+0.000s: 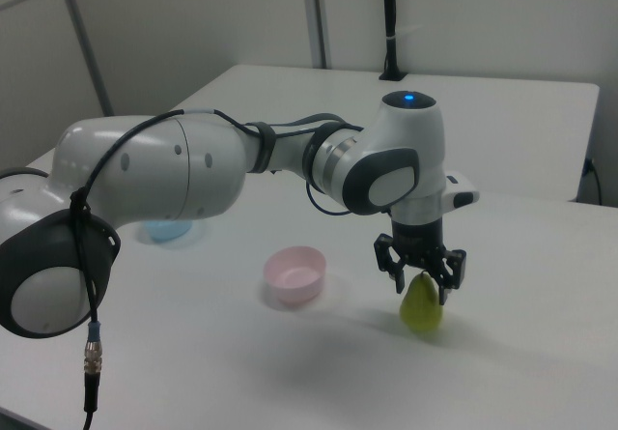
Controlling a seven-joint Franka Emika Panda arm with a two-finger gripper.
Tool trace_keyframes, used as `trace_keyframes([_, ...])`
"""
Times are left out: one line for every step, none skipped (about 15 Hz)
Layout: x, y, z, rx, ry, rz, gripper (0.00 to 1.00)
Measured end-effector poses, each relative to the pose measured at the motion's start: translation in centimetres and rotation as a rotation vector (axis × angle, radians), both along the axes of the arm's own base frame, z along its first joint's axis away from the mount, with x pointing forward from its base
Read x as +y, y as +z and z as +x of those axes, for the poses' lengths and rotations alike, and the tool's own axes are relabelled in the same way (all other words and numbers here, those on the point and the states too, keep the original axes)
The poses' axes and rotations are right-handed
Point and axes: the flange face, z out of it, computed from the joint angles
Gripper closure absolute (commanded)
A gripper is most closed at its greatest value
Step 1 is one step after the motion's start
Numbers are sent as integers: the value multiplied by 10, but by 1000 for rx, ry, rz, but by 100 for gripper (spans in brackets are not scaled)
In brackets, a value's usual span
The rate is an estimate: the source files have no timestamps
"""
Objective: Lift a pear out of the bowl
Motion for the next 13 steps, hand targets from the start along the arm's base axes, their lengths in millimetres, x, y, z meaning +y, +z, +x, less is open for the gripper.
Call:
trace_keyframes([0, 1, 0, 0, 2, -3, 0])
trace_keyframes([1, 3, 1, -3, 4, -5, 0])
trace_keyframes([2, 10, 3, -14, 6, -10, 0])
trace_keyframes([4, 22, 4, -31, 11, -17, 0])
trace_keyframes([9, 38, 6, -51, 17, -24, 0])
trace_keyframes([17, 55, 7, -62, 27, -27, 0])
trace_keyframes([29, 74, 7, -66, 43, -27, 0])
trace_keyframes([45, 92, 7, -66, 61, -25, 0])
trace_keyframes([62, 111, 7, -65, 82, -23, 0])
trace_keyframes([80, 130, 6, -64, 94, -20, 0])
trace_keyframes([97, 148, 4, -67, 92, -18, 0])
trace_keyframes([112, 165, 1, -75, 75, -17, 0])
trace_keyframes([126, 180, -2, -76, 49, -12, 0])
